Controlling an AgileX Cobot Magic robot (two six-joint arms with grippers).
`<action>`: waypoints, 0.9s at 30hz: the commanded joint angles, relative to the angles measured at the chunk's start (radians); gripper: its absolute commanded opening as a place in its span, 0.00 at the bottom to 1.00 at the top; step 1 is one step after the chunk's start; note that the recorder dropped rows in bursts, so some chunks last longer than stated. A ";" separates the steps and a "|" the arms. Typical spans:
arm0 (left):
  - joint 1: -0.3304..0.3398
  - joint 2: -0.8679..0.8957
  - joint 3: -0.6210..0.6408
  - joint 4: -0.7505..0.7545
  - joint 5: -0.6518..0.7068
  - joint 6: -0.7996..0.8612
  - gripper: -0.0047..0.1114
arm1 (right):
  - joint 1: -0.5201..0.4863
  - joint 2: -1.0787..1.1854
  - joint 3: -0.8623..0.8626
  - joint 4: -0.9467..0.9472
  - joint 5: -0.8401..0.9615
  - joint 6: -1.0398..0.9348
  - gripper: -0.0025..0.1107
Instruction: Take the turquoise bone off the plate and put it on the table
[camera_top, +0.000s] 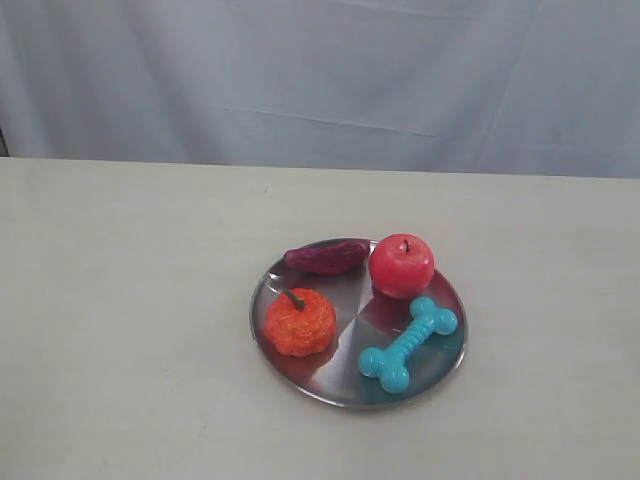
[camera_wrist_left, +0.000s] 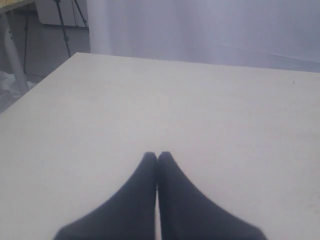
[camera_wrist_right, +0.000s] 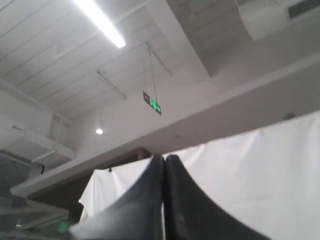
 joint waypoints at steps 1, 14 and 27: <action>-0.005 -0.001 0.003 0.001 -0.004 -0.002 0.04 | -0.007 0.015 -0.130 0.032 0.447 0.038 0.02; -0.005 -0.001 0.003 0.001 -0.004 -0.002 0.04 | -0.003 0.672 -0.695 -0.037 0.941 0.098 0.02; -0.005 -0.001 0.003 0.001 -0.004 -0.002 0.04 | 0.046 1.173 -1.139 0.186 1.502 -0.476 0.02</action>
